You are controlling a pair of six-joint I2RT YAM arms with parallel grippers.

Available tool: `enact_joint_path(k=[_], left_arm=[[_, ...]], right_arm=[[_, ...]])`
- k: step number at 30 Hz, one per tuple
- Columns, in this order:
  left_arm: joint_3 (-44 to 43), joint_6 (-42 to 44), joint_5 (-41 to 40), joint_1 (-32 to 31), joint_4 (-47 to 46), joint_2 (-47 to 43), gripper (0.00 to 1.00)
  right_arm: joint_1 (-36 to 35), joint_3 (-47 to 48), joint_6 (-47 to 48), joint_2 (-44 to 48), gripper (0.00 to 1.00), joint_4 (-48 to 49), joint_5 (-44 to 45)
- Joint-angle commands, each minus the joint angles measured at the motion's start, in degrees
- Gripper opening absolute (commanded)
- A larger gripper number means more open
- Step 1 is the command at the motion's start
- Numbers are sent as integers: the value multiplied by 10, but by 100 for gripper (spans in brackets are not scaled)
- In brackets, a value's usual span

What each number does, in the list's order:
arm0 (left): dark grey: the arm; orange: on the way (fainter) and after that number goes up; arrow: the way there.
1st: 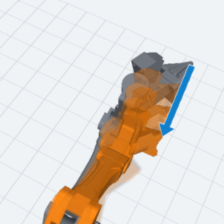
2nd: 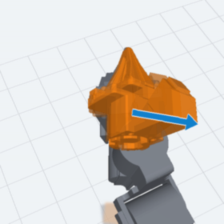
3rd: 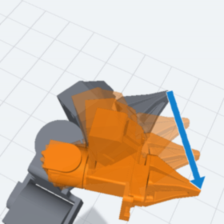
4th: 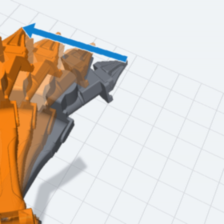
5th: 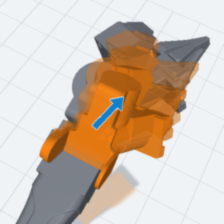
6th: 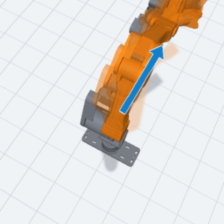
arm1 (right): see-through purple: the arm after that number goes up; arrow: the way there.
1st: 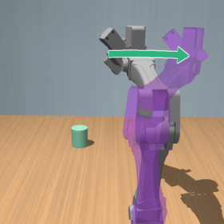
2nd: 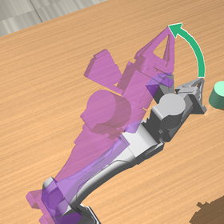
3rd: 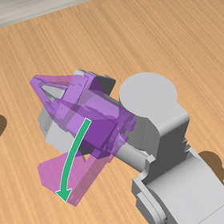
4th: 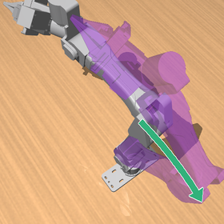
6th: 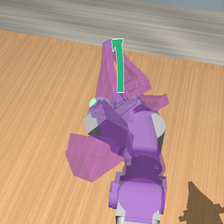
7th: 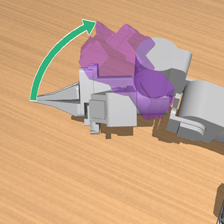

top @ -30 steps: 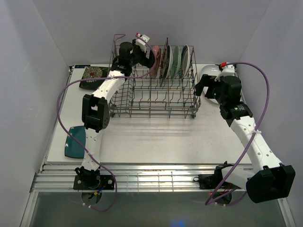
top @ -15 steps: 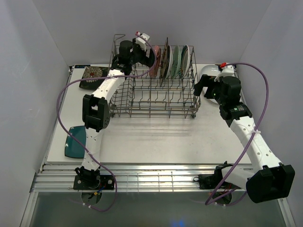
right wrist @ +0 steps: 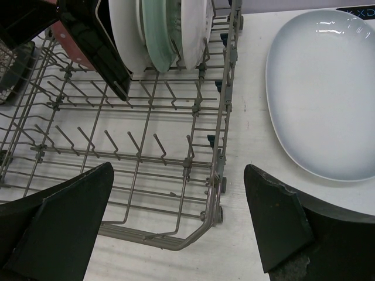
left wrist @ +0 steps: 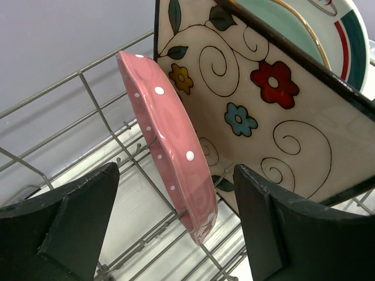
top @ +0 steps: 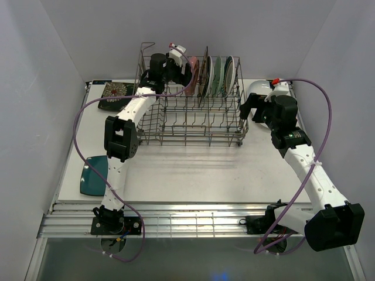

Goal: Load the plates into the dish rack
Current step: Pick up the plate from the dish rack.

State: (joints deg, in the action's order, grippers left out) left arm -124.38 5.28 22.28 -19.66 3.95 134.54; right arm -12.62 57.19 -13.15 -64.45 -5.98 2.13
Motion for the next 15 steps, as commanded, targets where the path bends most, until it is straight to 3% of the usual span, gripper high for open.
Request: enact_joint_path(k=[1,7,15], left_arm=[[-24,-6,-1,1,4,-2,87],[-32,-25,10,0,6,9,79],[-33,-33,19,-4,6,14,77]], right_arm=[[-1,-3,-4,11,97,25,-8],[-1,-6,-7,8,97,27,-13],[-1,-17,-8,8,97,33,-13]])
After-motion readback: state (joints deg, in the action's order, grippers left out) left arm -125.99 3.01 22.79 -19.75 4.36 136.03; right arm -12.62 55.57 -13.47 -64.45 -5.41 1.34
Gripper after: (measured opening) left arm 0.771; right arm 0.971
